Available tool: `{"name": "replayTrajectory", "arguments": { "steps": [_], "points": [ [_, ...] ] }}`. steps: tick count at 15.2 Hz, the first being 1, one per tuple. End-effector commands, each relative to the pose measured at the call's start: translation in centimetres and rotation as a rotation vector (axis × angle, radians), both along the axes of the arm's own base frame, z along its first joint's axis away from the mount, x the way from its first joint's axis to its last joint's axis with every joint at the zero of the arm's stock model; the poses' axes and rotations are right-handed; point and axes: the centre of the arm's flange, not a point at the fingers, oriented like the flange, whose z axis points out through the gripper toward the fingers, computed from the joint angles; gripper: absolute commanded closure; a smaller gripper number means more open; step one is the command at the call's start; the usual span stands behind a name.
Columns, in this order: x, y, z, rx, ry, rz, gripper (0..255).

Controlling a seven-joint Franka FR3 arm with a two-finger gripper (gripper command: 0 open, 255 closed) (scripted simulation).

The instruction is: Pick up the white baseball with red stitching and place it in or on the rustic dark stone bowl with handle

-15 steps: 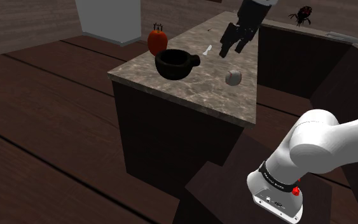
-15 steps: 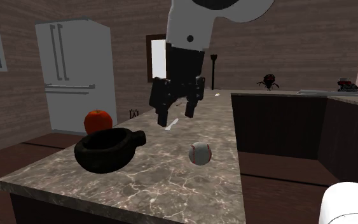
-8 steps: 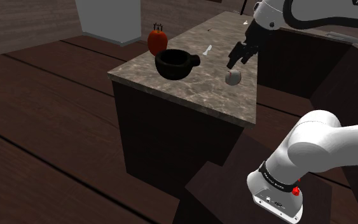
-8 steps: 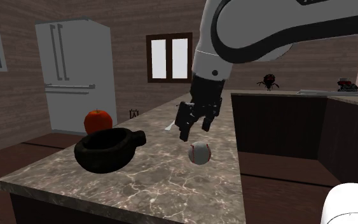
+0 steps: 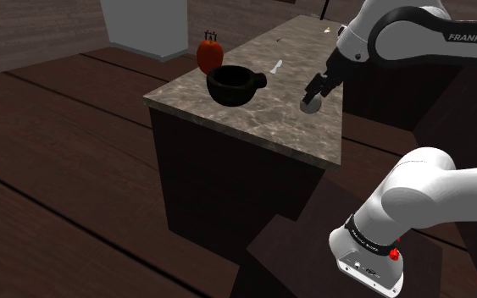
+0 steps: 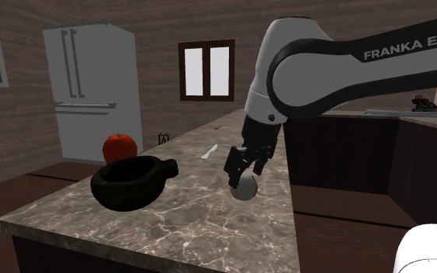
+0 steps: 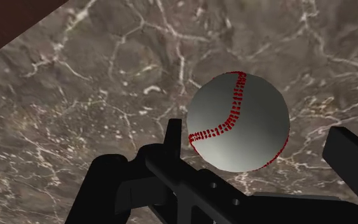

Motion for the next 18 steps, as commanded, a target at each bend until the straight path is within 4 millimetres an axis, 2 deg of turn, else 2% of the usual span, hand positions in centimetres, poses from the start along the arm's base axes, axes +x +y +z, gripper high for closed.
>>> {"name": "replayTrajectory", "arguments": {
  "steps": [1,10,11,18],
  "points": [
    [0.36,-0.09,-0.99,0.0,-0.001,0.0,0],
    [0.45,-0.12,-1.27,0.0,-0.001,0.0,0],
    [0.45,-0.12,-1.27,0.0,-0.001,0.0,255],
    [0.45,-0.11,-1.27,0.0,-0.001,0.0,255]
  ]
}}
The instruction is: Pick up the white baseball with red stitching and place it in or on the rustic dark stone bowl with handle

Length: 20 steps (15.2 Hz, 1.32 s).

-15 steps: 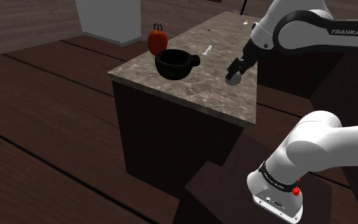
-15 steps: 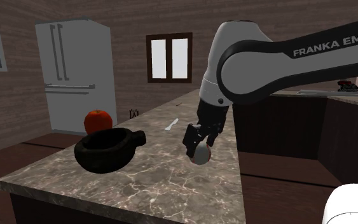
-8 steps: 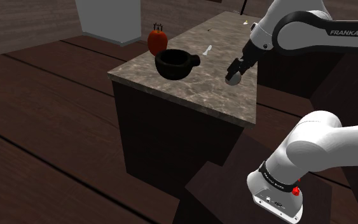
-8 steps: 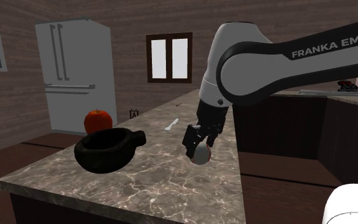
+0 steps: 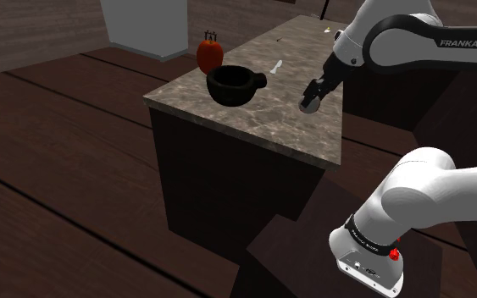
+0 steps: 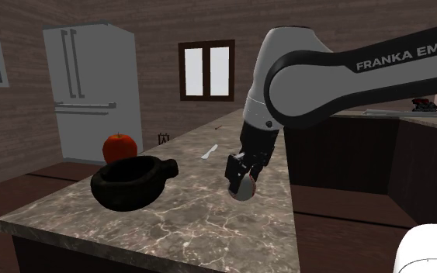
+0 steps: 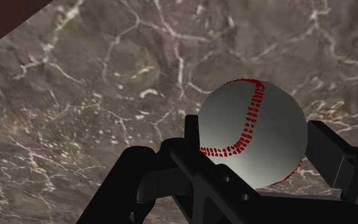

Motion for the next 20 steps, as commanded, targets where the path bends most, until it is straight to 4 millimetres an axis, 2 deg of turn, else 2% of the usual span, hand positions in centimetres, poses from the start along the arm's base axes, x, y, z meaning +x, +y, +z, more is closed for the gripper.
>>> {"name": "replayTrajectory", "arguments": {
  "steps": [1,2,20],
  "points": [
    [0.0,0.0,0.0,0.0,0.001,0.0,255],
    [0.0,0.0,-0.1,0.0,0.001,0.0,255],
    [0.0,0.0,9.4,0.0,0.001,0.0,255]
  ]
}}
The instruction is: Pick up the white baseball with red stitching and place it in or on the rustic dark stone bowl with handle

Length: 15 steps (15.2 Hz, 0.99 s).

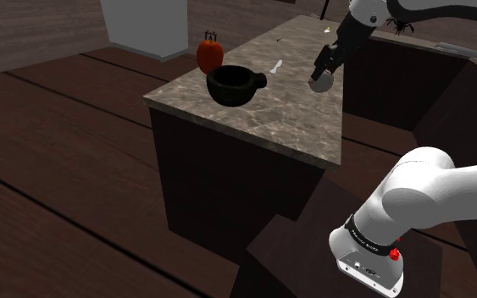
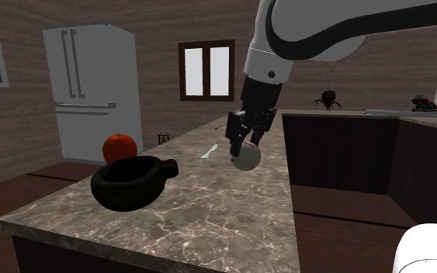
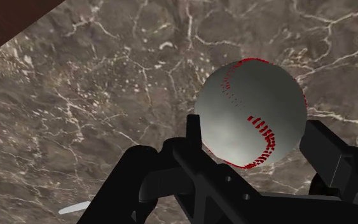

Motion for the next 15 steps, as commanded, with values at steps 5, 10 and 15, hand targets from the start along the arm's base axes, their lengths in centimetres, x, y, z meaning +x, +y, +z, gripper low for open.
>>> {"name": "replayTrajectory", "arguments": {
  "steps": [5,10,15],
  "points": [
    [0.0,0.0,3.2,0.0,0.0,0.0,255],
    [0.0,0.0,5.8,0.0,0.0,0.0,255],
    [0.0,0.0,8.1,0.0,0.0,0.0,255]
  ]
}}
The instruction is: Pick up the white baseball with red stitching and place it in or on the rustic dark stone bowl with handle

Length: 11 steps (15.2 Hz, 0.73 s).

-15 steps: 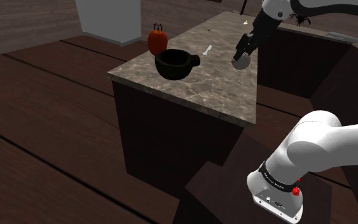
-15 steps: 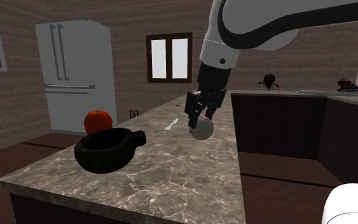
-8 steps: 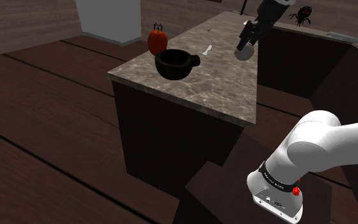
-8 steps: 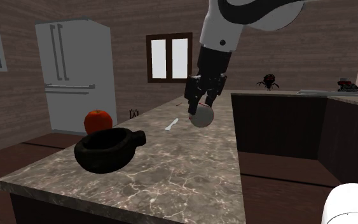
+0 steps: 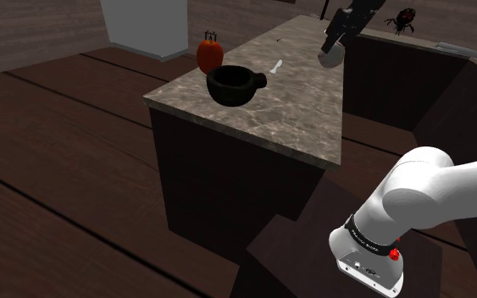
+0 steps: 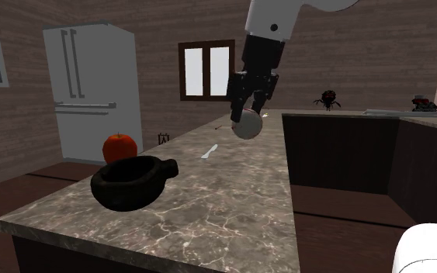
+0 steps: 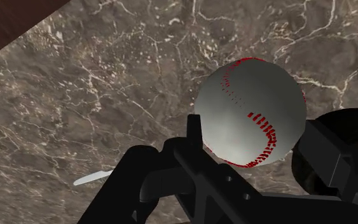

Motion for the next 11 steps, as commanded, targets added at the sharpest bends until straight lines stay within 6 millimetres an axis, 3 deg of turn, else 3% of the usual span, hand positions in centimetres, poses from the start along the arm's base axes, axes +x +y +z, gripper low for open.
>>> {"name": "replayTrajectory", "arguments": {
  "steps": [1,11],
  "points": [
    [1.1,0.8,0.4,0.0,0.0,0.0,255],
    [11.4,9.0,0.9,0.0,0.0,0.0,255]
  ]
}}
